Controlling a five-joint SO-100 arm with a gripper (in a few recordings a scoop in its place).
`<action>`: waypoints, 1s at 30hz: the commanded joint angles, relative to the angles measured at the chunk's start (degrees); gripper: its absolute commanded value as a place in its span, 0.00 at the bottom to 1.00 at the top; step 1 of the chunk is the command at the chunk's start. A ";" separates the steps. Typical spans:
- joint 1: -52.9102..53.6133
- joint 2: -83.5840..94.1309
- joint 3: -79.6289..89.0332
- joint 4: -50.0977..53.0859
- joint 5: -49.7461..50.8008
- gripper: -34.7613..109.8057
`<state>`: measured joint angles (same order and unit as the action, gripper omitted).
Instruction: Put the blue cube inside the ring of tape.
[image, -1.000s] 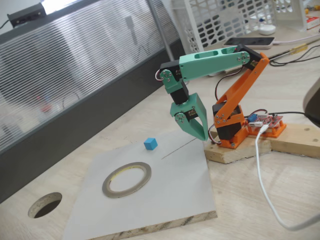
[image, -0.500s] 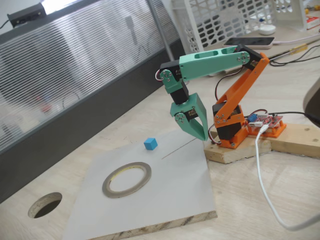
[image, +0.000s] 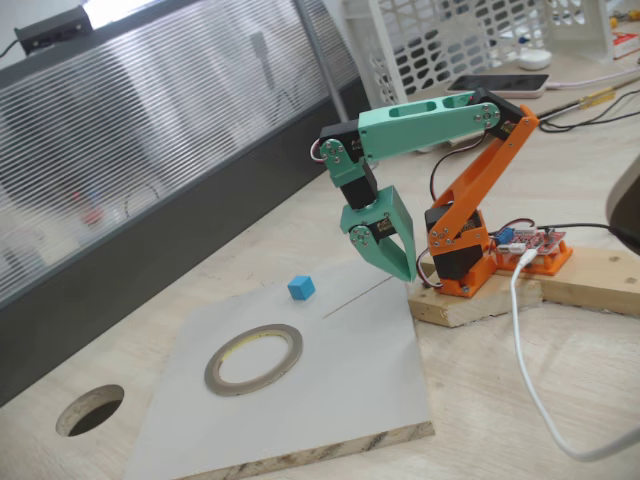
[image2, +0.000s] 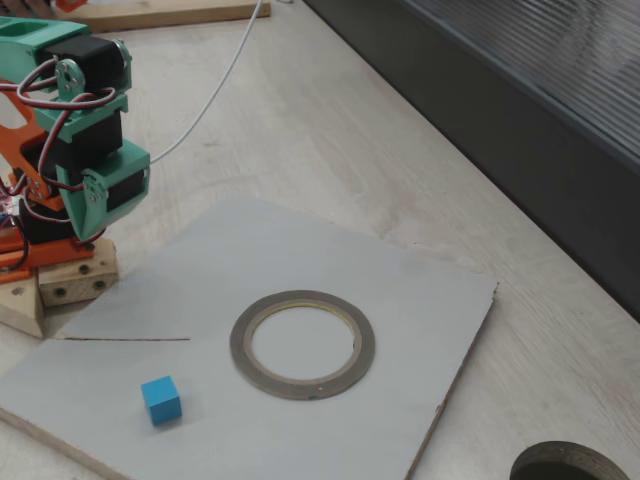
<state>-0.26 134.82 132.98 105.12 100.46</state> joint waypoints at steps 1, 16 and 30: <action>0.00 3.78 0.53 0.70 0.44 0.24; -0.44 3.78 0.53 0.79 0.35 0.24; 0.26 3.78 -0.44 0.53 0.18 0.24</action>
<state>-0.26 134.82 132.98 105.12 100.46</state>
